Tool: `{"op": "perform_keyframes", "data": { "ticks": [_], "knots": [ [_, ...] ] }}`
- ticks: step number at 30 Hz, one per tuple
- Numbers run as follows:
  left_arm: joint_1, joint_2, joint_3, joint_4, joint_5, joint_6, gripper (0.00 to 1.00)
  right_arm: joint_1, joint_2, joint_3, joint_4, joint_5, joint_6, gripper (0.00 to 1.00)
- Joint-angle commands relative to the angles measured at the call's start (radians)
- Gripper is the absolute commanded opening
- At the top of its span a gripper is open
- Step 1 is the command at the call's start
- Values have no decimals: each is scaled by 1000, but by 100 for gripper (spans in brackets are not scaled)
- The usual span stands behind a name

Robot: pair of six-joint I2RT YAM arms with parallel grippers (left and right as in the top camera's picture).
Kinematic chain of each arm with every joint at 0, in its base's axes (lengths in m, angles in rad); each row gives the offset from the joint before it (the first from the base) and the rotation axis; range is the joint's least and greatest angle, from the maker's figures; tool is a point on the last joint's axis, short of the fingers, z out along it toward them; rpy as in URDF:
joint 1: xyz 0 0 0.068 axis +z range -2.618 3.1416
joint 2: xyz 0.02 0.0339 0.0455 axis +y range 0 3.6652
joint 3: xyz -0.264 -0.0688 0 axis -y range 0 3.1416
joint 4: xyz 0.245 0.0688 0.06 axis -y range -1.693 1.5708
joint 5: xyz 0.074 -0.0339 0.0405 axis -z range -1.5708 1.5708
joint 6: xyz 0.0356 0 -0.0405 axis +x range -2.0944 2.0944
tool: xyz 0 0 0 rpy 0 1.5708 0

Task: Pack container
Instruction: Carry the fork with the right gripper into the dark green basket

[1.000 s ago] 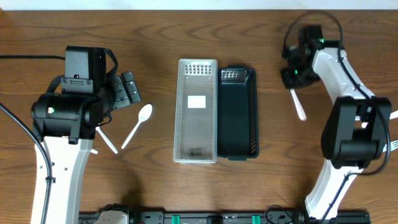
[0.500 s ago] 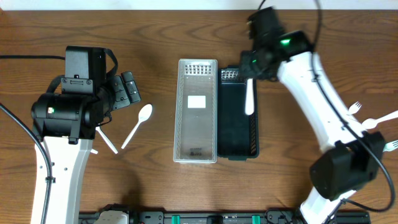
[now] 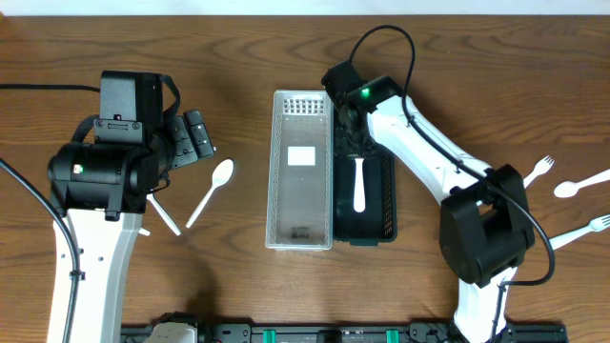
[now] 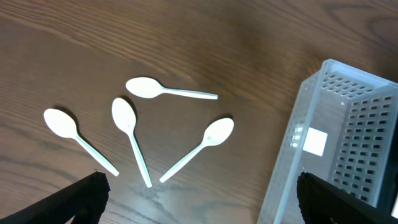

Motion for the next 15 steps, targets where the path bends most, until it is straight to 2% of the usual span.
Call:
{"op": "perform_keyframes", "data": {
  "ticks": [1,3,6,10,15],
  "knots": [
    [5,4,19,-4,-31,16,98,-18,-13,48,4,25,-57,57],
    [5,4,19,-3,-31,16,98,-35,-27,83,3,24,-103,71],
    [5,4,19,-4,-31,16,98,-80,-62,159,-35,24,-156,81],
    [5,4,19,-3,-31,16,98,-163,-111,240,-91,38,-156,81],
    [5,4,19,-3,-31,16,98,-336,-133,242,-160,107,41,81]
  ]
}}
